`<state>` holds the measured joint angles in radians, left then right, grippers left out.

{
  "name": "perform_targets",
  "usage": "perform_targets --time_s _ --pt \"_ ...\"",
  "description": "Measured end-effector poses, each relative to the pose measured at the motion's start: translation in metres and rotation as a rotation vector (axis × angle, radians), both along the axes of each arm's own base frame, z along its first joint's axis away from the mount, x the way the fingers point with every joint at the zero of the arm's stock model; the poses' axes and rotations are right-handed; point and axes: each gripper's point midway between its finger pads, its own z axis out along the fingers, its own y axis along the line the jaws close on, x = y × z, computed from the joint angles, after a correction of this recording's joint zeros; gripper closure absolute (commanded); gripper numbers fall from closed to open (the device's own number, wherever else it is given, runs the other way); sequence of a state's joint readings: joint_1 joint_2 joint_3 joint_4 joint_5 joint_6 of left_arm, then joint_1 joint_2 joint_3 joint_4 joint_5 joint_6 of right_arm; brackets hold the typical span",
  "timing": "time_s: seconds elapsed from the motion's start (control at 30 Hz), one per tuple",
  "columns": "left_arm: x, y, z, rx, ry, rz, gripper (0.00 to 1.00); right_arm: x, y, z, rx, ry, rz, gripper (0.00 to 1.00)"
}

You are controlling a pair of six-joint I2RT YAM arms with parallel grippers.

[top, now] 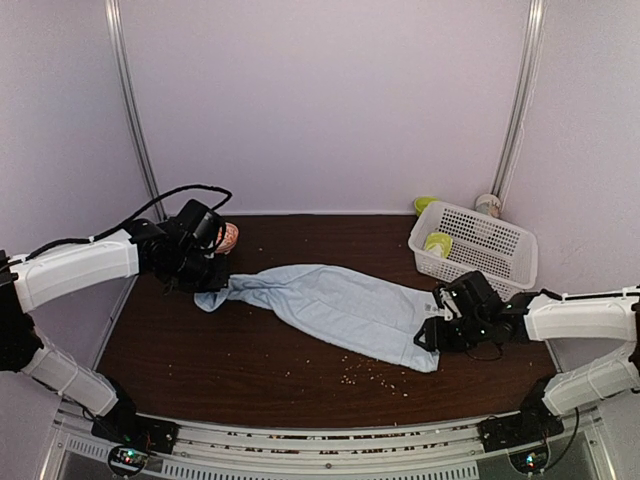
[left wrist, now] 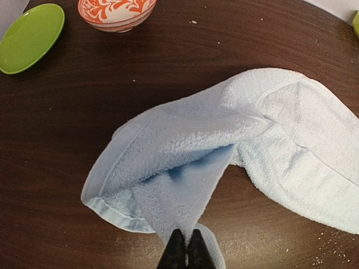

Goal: Roll the towels
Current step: Flatten out the towel at the center of the board.

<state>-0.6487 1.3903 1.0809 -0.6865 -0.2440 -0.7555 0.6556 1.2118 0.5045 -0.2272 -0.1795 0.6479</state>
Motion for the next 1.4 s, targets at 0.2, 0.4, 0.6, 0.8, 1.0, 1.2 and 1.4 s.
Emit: perform_targets --time_s 0.2,0.4,0.6,0.8,1.0,1.2,1.4 --pt "-0.003 0.002 -0.002 0.018 0.009 -0.010 1.00 -0.011 0.001 -0.017 -0.048 0.056 0.043 1.00" --pt "-0.007 0.010 0.001 0.054 0.009 -0.018 1.00 -0.003 0.006 0.035 0.011 -0.087 0.074 1.00" --pt "-0.010 0.020 0.014 0.087 -0.026 -0.032 1.00 0.005 0.011 0.203 0.209 -0.527 0.139 1.00" --pt "-0.010 0.023 0.003 0.087 -0.019 -0.048 1.00 -0.007 -0.014 0.242 0.208 -0.680 0.107 1.00" --pt "-0.020 0.021 -0.024 0.078 0.026 -0.094 1.00 -0.011 -0.024 0.151 0.074 -0.501 0.097 1.00" --pt "-0.021 0.017 -0.016 0.054 -0.014 -0.130 1.00 -0.019 -0.031 0.150 0.079 -0.503 0.092 1.00" --pt "-0.025 0.020 0.080 -0.036 -0.264 -0.188 1.00 -0.029 -0.037 0.260 0.187 -0.750 0.107 1.00"
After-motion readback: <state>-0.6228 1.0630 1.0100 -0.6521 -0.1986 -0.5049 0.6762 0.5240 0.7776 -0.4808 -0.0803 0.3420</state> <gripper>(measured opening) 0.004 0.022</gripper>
